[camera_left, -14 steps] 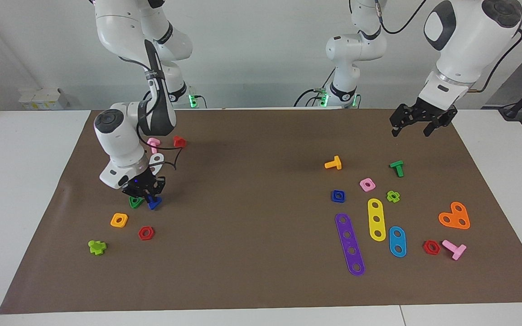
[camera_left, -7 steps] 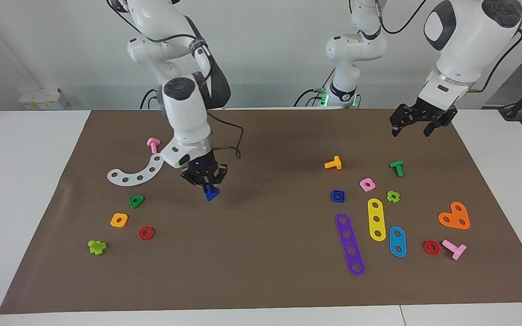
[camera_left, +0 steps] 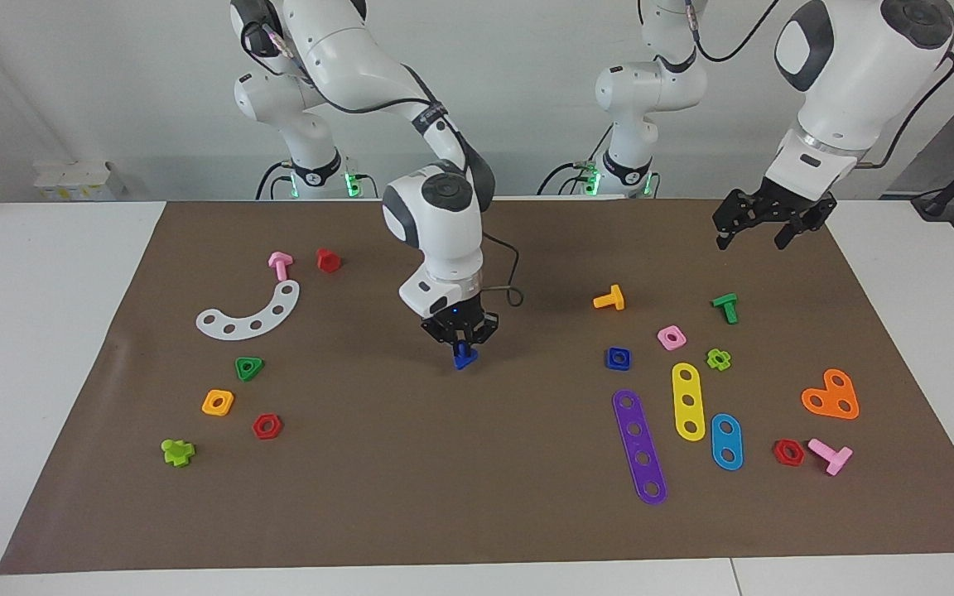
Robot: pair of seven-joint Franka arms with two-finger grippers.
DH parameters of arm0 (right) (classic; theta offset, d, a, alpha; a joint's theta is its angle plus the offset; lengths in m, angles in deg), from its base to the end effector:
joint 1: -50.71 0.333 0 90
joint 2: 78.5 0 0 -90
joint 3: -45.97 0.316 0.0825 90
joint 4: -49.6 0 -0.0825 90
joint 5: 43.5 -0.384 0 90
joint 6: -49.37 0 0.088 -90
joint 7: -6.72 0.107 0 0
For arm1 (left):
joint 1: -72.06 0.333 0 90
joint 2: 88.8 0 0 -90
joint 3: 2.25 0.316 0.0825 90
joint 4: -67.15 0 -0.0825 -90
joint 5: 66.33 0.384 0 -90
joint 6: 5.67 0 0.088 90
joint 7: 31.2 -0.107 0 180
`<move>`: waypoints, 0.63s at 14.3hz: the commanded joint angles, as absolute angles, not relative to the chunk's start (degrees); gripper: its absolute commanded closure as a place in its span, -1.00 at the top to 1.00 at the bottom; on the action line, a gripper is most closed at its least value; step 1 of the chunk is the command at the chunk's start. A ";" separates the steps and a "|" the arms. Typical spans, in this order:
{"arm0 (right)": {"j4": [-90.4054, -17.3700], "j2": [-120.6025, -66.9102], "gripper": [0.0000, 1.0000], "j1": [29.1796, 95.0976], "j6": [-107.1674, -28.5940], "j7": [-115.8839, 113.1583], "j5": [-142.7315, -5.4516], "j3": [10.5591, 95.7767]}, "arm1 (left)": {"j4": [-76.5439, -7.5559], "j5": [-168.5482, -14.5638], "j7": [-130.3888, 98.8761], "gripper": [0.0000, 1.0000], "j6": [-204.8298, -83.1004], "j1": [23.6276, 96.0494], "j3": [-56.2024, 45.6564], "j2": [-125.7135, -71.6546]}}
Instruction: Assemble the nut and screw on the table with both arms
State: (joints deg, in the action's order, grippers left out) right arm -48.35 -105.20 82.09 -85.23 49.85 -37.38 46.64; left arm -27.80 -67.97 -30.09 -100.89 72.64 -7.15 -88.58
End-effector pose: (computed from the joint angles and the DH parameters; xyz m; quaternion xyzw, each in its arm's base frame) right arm 0.5808 0.3608 0.3377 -0.9935 0.0630 -0.0922 0.0223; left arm 0.5579 -0.0451 0.5937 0.9995 -0.0268 0.0036 0.0143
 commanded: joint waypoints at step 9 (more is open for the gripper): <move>-47.69 -108.39 -0.50 81.92 -88.89 53.22 -35.06 46.41 | -32.17 -67.39 -30.58 0.98 -109.28 71.09 -8.13 -92.13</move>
